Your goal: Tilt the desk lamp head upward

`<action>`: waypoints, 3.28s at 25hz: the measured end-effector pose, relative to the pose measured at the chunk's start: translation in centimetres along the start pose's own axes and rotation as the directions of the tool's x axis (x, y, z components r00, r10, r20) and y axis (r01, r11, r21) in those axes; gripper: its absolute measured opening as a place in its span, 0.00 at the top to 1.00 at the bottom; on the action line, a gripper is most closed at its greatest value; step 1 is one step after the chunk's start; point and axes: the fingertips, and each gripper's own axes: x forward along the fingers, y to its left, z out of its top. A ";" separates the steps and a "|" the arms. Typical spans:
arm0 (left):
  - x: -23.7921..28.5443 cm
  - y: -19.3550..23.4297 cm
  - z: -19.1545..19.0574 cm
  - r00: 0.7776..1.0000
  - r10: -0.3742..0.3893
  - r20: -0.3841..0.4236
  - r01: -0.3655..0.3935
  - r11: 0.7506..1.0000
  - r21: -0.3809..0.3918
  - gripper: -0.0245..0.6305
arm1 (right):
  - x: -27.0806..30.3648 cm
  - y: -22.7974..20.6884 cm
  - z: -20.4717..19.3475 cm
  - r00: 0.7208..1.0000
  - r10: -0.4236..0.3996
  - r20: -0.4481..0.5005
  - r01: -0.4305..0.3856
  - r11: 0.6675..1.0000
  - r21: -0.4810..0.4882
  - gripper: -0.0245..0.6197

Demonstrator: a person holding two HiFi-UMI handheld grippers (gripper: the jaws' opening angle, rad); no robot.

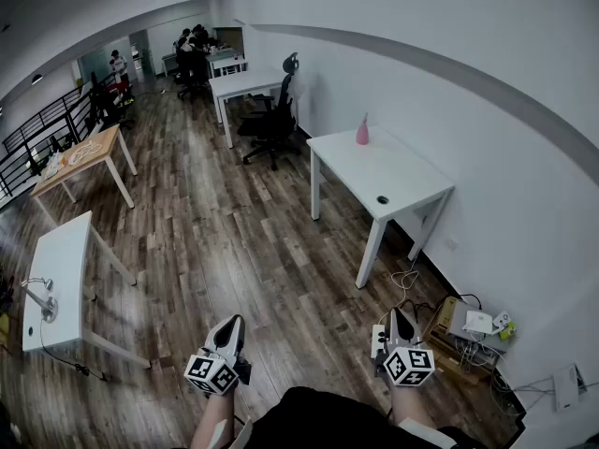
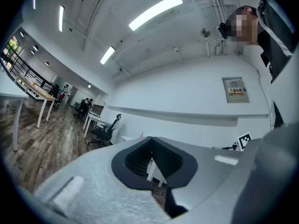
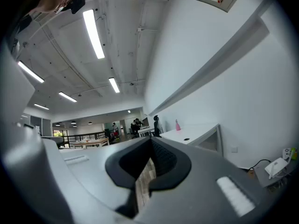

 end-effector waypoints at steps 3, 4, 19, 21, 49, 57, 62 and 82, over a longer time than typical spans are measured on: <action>0.1 0.0 0.1 1.000 -0.011 0.008 0.011 1.000 0.001 0.96 | 0.2 0.2 0.2 1.000 0.009 0.008 -0.009 1.000 -0.004 0.96; 0.2 0.0 0.2 1.000 -0.015 0.014 0.015 1.000 -0.001 0.96 | 0.3 0.1 0.3 1.000 0.011 0.013 -0.011 1.000 -0.005 0.96; 0.7 -2.8 -0.5 0.996 -0.058 0.063 0.059 0.998 -0.004 0.96 | 1.1 -1.0 -0.2 0.996 0.087 -0.010 -0.087 0.996 0.016 0.96; 0.1 -2.9 -0.6 0.998 -0.019 0.066 0.019 1.000 -0.001 0.96 | 1.8 -0.4 -0.6 0.991 0.130 -0.028 -0.130 0.991 0.009 0.96; -25.6 -0.2 1.9 0.717 0.682 0.144 -0.695 0.715 0.072 0.96 | 5.0 21.7 -6.1 0.613 0.763 -0.204 -0.772 0.633 0.048 0.96; -34.2 -0.9 2.8 0.634 0.745 0.205 -0.767 0.640 0.045 0.96 | 3.1 30.0 -6.6 0.503 0.838 -0.212 -0.850 0.524 0.054 0.96; -38.9 -1.1 2.3 0.558 0.797 0.230 -0.820 0.573 0.004 0.96 | 1.7 34.2 -7.8 0.431 0.870 -0.240 -0.887 0.458 0.063 0.96; -52.6 -5.4 1.8 0.399 0.869 0.292 -0.901 0.430 -0.048 0.96 | -7.9 48.6 -11.9 0.205 0.944 -0.261 -0.964 0.240 0.113 0.96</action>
